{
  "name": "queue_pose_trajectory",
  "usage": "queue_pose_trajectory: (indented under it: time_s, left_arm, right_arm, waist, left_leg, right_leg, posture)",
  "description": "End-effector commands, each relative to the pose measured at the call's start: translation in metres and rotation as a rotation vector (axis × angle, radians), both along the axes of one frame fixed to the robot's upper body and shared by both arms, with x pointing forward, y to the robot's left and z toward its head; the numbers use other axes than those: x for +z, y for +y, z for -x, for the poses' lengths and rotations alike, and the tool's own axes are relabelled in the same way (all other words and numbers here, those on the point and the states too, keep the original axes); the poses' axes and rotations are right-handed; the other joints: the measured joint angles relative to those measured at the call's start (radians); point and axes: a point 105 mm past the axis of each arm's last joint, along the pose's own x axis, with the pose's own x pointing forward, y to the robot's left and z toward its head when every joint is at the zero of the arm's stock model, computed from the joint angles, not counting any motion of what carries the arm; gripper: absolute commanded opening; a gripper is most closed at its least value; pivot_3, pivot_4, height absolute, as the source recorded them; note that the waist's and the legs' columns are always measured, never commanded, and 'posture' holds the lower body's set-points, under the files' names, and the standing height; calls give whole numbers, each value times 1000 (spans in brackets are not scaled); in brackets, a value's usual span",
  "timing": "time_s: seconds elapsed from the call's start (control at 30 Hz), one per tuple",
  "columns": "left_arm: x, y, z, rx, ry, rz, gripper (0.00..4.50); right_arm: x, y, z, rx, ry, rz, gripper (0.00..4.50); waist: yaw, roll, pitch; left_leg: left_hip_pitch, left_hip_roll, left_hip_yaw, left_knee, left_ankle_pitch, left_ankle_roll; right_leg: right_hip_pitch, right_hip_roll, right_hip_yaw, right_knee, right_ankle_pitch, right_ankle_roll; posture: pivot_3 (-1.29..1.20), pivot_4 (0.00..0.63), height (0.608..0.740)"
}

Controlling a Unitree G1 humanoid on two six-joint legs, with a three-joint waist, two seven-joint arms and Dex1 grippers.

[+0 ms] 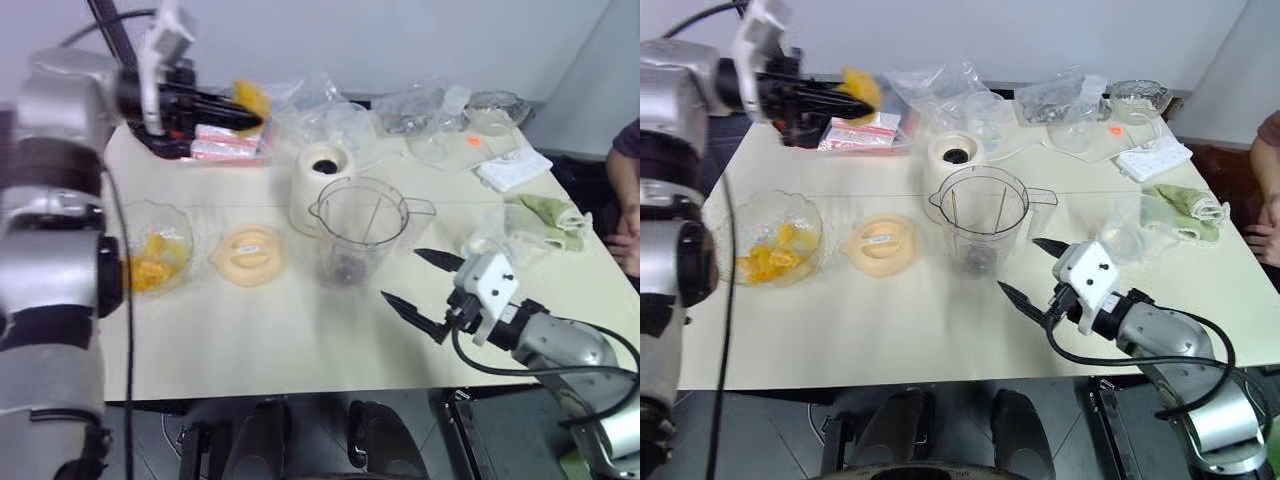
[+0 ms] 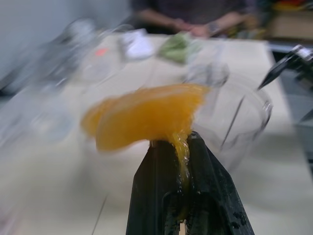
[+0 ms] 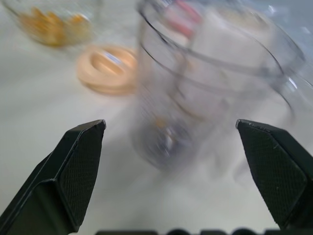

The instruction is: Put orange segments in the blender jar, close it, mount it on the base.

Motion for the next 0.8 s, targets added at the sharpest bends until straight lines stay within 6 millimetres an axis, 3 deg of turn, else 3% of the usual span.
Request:
queue_pose_trajectory:
  time_s: [0.03,0.17,0.27,0.47,0.7,0.8]
  left_arm:
    - [11,-53,2,-95,-64,7,41]
    - [-8,-89,8,-197,-8,-37,41]
    - [-32,-101,8,-229,-13,-134,41]
    - [-58,-103,10,-276,-27,-260,41]
    - [-75,-99,8,-276,-28,-316,41]
    - [-82,-100,6,-256,-41,-325,901]
  right_arm:
    - [12,-4,7,-39,-68,-1,4500]
    - [12,-3,9,-73,-88,-8,4500]
    - [13,-2,10,-99,-105,-17,4500]
    - [15,4,8,-128,-131,-39,4500]
    - [19,8,1,-133,-149,-44,4500]
    - [22,10,-3,-128,-160,-47,4500]
  waist:
    - [8,0,0]
    - [-11,0,0]
    - [-23,0,0]
    - [-18,1,0]
    - [-17,1,0]
    - [-17,1,0]
  left_leg:
    - [0,0,0,0,0,0]
    - [0,0,1,0,0,0]
    - [1,0,0,0,0,0]
    - [1,1,-1,0,0,0]
    - [0,1,-1,0,0,0]
    - [-1,1,-1,0,0,0]
  right_leg:
    - [0,0,0,0,0,0]
    - [0,0,1,0,0,0]
    - [-1,1,1,0,-1,-2]
    - [-1,2,1,2,-2,-4]
    - [-1,1,1,-1,-2,-4]
    - [-1,1,1,-1,-2,-4]
  posture:
    - [0,150,740]
    - [0,150,740]
    - [0,150,740]
    - [0,150,740]
    - [0,150,740]
    - [0,150,740]
